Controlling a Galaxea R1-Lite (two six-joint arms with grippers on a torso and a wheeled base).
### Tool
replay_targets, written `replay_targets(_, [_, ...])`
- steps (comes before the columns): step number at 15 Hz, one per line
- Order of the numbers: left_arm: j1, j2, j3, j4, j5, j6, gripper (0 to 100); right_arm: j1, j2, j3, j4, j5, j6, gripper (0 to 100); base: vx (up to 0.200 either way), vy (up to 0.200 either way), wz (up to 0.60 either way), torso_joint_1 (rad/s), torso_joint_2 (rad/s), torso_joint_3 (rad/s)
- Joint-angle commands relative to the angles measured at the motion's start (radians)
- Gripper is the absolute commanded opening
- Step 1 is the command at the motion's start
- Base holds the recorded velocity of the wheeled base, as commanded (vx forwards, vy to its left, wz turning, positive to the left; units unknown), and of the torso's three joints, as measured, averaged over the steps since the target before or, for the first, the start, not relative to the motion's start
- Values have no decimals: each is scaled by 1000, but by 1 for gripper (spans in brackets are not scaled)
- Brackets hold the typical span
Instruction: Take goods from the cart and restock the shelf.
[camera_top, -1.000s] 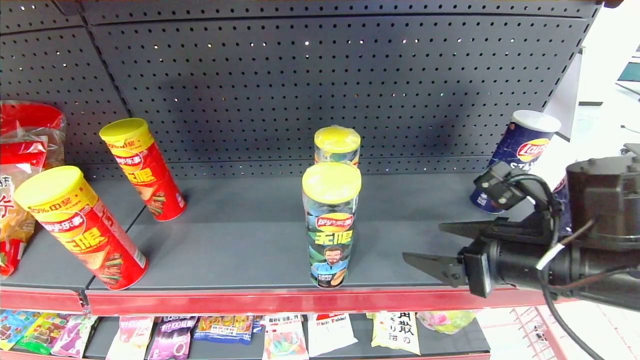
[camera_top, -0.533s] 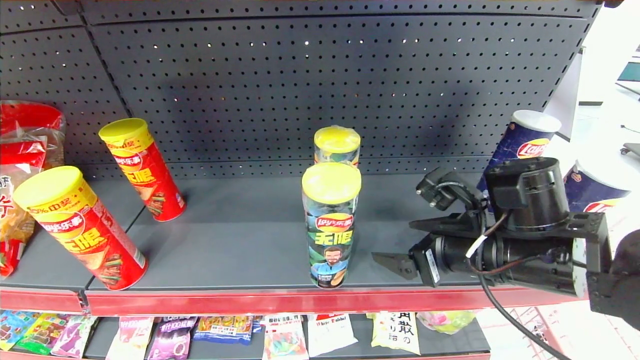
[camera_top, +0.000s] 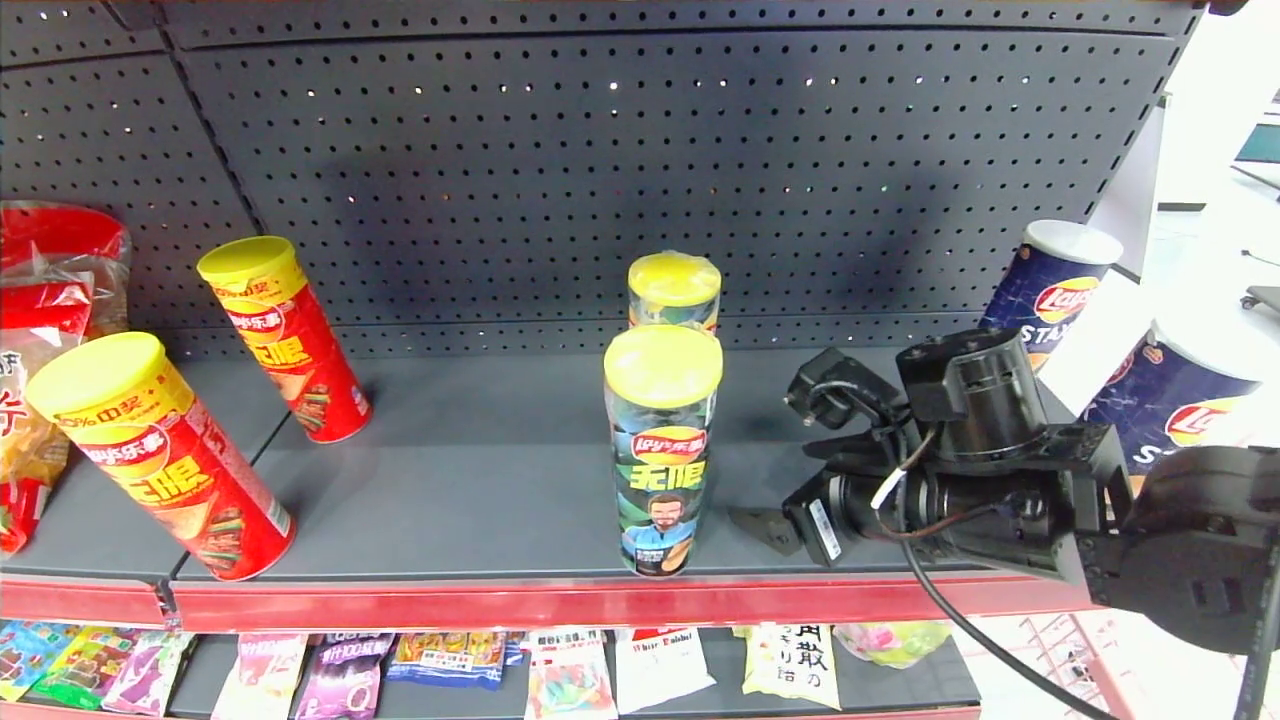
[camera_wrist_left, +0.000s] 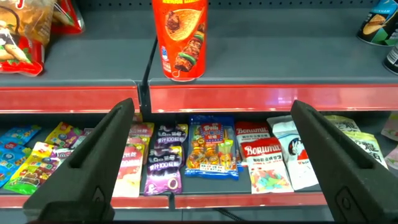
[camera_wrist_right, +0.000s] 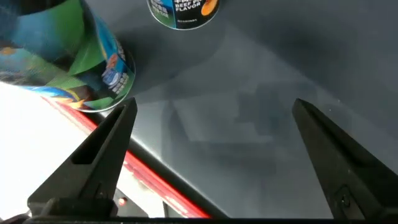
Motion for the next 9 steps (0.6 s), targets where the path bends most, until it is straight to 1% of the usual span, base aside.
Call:
replay_targets(1, [0, 1, 0, 0, 0, 0, 100, 18, 27, -18, 1, -9, -2, 100, 0, 0, 0, 0, 0, 0])
replay_targets(3, [0, 1, 0, 0, 0, 0, 100, 26, 44, -20, 0, -32, -2, 100, 0, 0, 0, 0, 0, 0])
replay_targets(9, [0, 1, 0, 0, 0, 0, 100, 55, 64, -29, 0, -35, 0, 100, 0, 0, 0, 0, 0, 0])
